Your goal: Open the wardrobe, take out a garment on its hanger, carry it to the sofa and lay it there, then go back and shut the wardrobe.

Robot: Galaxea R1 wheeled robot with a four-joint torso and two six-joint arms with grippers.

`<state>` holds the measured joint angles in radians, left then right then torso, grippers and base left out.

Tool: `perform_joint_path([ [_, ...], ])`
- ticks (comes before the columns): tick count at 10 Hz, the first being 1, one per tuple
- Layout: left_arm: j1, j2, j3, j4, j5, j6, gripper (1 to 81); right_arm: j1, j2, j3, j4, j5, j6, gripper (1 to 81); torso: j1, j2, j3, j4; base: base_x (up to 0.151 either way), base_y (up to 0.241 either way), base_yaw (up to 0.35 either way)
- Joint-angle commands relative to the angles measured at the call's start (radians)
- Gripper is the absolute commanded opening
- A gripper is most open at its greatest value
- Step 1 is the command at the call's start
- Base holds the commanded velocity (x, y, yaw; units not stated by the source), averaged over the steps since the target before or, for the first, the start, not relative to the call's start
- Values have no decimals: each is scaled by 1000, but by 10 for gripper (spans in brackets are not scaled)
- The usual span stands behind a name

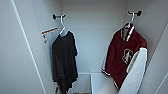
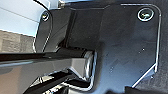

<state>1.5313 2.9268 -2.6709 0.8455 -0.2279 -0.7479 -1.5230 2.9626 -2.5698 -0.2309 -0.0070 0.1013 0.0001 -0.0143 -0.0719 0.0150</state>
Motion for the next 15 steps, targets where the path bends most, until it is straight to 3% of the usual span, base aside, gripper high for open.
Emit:
perform_joint_path([
  [1, -36, -3, 3, 10, 30, 4, 811, 45, -11, 5, -10, -53, -3, 811, 0, 0, 0, 0, 93, -91, 0],
  [8, -41, 12, 2, 9, 44, 4, 811, 45, -1, -4, -2, -67, 9, 811, 0, 0, 0, 0, 24, -22, 0],
  [12, -47, 14, 2, 9, 45, 4, 811, 33, 49, -84, -4, -65, 11, 811, 0, 0, 0, 0, 0, 0, 0],
  [13, -49, 13, 2, 10, 45, 4, 811, 28, 49, -84, -7, -62, 11, 811, 0, 0, 0, -95, 0, 0, 0],
  [14, -49, 14, 2, 10, 45, 4, 811, 26, 51, -85, -8, -61, 11, 811, 0, 0, 0, -102, 0, 0, 0],
  [15, -49, 14, 2, 10, 45, 4, 811, 26, 51, -84, -10, -60, 5, 811, 0, 0, 0, -212, 0, 0, 0],
])
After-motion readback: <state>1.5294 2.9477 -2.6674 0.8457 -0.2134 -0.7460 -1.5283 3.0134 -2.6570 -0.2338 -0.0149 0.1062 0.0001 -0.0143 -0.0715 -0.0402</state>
